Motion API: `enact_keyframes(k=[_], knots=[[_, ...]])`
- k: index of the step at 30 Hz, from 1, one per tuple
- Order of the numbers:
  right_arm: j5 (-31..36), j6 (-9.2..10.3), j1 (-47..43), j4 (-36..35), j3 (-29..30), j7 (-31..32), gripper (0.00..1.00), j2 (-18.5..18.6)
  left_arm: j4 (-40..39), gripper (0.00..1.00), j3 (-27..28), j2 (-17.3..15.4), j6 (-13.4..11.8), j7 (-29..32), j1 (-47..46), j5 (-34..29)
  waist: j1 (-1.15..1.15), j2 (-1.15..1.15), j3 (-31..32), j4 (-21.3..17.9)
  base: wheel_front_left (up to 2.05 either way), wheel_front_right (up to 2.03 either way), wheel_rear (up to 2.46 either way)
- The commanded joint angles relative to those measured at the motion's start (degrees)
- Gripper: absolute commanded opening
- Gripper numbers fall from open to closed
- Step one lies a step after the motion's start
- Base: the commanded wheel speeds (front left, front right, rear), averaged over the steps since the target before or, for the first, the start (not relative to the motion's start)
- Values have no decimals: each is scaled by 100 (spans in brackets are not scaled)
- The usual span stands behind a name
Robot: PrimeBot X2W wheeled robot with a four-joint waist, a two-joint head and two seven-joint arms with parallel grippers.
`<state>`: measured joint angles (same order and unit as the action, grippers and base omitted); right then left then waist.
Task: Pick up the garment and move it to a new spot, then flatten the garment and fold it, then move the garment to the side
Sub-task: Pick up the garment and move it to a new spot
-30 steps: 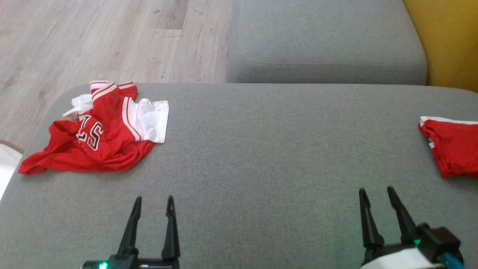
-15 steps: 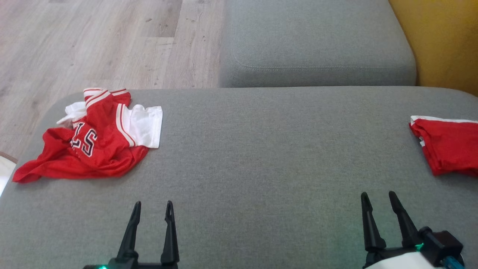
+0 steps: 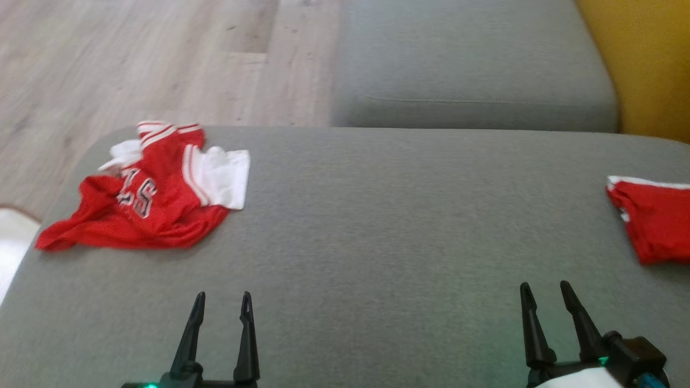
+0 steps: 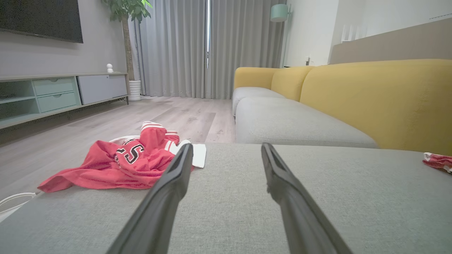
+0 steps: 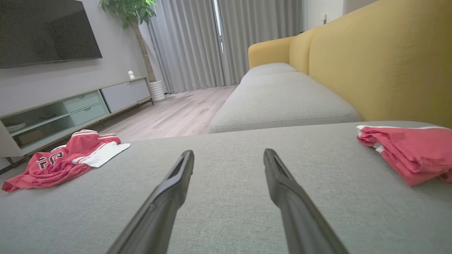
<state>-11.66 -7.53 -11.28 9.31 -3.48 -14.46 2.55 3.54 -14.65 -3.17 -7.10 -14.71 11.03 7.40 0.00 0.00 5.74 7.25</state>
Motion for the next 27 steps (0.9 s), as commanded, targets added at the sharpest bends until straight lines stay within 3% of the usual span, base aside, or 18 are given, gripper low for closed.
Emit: enact_keyframes(k=[1, 7, 8, 15, 27], knots=[[42, 4, 170, -209, -145, -53, 100, 33, -154, 100, 190, 29, -38, -29, -203, -23, 0, 0, -52, 308, 0, 0, 0], [29, 4, 201, -250, -217, -53, 100, 33, -180, 100, 212, 29, -62, -29, -225, -24, 0, 0, -115, 956, 0, 0, 0], [8, 4, 212, -255, -244, -53, 100, 33, -188, 100, 241, 29, -79, -29, -211, -36, 0, 0, -119, 1210, 0, 0, 0], [-61, 4, 253, -219, -331, -53, 100, 33, -182, 100, 338, 29, -96, -29, -188, -78, 0, 0, -127, 1869, 0, 0, 0], [124, 4, 666, -1, -556, -53, 100, 32, -337, 100, 546, 29, -303, -29, -148, 24, 0, 0, -380, 2103, 0, 0, 0]])
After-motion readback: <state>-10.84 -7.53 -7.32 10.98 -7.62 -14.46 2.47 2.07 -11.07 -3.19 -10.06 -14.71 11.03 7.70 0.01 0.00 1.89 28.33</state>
